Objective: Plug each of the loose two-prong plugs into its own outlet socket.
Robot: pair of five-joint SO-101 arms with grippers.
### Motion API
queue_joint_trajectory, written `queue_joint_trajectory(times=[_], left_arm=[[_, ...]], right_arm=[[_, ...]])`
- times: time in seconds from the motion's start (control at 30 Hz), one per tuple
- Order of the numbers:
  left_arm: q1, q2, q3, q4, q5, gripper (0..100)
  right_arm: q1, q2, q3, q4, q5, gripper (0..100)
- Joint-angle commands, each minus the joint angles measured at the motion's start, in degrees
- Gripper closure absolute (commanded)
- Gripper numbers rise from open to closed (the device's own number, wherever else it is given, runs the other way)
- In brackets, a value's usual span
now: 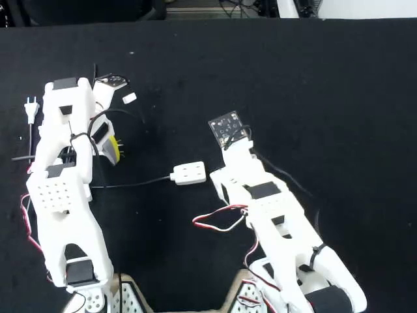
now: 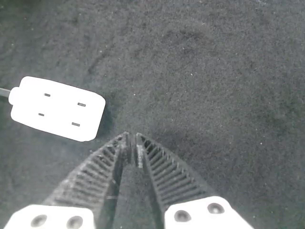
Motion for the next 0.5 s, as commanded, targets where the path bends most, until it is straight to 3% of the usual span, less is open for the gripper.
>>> queue_joint_trajectory(times=[0.0, 0.13, 0.3, 0.47], left_arm=[[-0.7, -0.7, -3.2, -0.4, -0.2, 86], [-0.2, -0.7, -3.2, -0.4, -0.2, 94], [-0.3, -4.3, -2.9, -0.2, -0.1, 95], [0.7, -11.8, -3.2, 5.3, -0.1, 95]], right_arm=[[-0.4, -2.0, -0.4, -1.1, 0.1, 98.7], [-0.4, -2.0, -0.4, -1.1, 0.1, 98.7], [-0.4, -2.0, -0.4, -1.1, 0.1, 98.7], [-0.4, -2.0, -0.4, -1.2, 0.1, 98.7]])
